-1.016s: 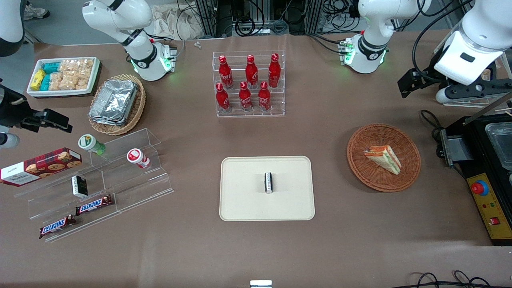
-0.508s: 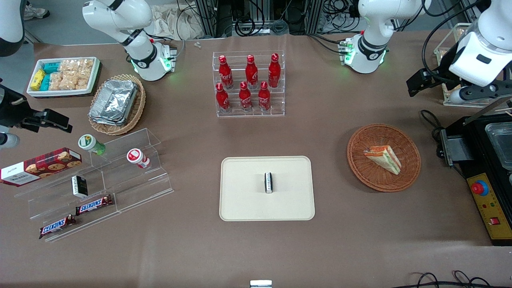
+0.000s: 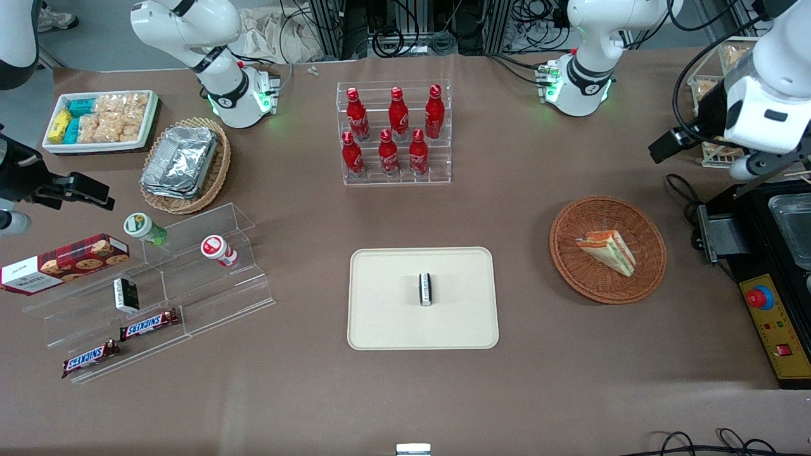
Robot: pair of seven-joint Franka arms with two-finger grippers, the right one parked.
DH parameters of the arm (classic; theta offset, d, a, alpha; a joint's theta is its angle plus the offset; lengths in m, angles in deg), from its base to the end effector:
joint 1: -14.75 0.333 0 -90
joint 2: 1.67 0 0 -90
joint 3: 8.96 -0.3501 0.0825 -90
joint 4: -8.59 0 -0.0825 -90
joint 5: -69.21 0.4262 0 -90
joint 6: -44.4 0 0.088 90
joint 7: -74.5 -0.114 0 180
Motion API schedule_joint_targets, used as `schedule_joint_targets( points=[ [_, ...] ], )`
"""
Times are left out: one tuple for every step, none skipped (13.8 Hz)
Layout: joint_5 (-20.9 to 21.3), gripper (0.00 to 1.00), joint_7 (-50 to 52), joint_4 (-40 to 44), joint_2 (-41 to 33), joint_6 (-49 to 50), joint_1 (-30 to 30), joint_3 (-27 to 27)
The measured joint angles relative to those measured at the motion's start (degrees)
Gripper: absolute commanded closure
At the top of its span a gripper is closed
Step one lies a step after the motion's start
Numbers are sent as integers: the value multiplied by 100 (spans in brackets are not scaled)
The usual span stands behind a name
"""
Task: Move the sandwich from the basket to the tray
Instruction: 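Move the left gripper over the wicker basket holding the sandwich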
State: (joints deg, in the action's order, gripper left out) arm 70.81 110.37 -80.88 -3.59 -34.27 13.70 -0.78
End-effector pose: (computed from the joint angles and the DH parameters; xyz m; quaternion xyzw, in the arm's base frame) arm 0.5555 -0.0882 0.6600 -0.9696 -0.2315 0.0654 0.0447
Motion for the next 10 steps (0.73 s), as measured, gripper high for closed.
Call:
schedule_joint_targets(
  points=[
    [7, 0, 186, -165, 4, -125, 15, -10],
    [8, 0, 380, -394, -9, -334, 38, -30],
    [8, 0, 564, -702, -44, -637, 48, -98],
    [8, 0, 678, -1097, -120, -1008, 51, -234],
    [7, 0, 720, -1548, -240, -1409, 58, -386],
    [6, 0, 750, -2027, -390, -1786, 66, -537],
    [4, 0, 811, -2489, -540, -2111, 74, -683],
    [1, 0, 925, -2897, -656, -2439, 82, -801],
    [-6, 0, 1067, -3255, -718, -2801, 86, -877],
    [-26, 0, 1260, -3552, -724, -3147, 88, -905]
  ],
)
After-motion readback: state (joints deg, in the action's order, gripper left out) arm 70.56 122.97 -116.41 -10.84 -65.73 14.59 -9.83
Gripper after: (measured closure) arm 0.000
